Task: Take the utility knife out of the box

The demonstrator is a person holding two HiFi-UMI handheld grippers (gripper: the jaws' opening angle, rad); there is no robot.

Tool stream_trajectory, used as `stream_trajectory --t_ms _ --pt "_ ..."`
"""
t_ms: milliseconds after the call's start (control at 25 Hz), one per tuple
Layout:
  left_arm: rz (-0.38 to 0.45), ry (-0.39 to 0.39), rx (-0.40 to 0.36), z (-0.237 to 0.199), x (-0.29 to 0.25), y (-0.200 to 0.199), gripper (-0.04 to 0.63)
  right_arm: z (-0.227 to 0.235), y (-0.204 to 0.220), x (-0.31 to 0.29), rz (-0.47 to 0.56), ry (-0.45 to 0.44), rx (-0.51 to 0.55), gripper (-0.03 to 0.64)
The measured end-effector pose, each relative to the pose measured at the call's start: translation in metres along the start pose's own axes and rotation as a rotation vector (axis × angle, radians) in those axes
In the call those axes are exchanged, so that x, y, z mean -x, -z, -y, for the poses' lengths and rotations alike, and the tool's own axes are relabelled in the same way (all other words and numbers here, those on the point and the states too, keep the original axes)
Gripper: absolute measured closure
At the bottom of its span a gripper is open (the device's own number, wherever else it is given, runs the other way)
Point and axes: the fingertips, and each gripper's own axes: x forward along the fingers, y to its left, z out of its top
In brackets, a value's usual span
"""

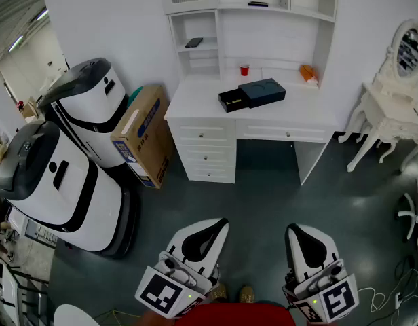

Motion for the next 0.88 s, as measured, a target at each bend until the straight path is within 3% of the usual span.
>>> stream_trajectory --t_ms 880 --pt "0.015 0.007 0.001 -0.025 0.004 0.000 0.578 -0.011 0.001 -0.024 0.011 0.001 -0.012 0.615"
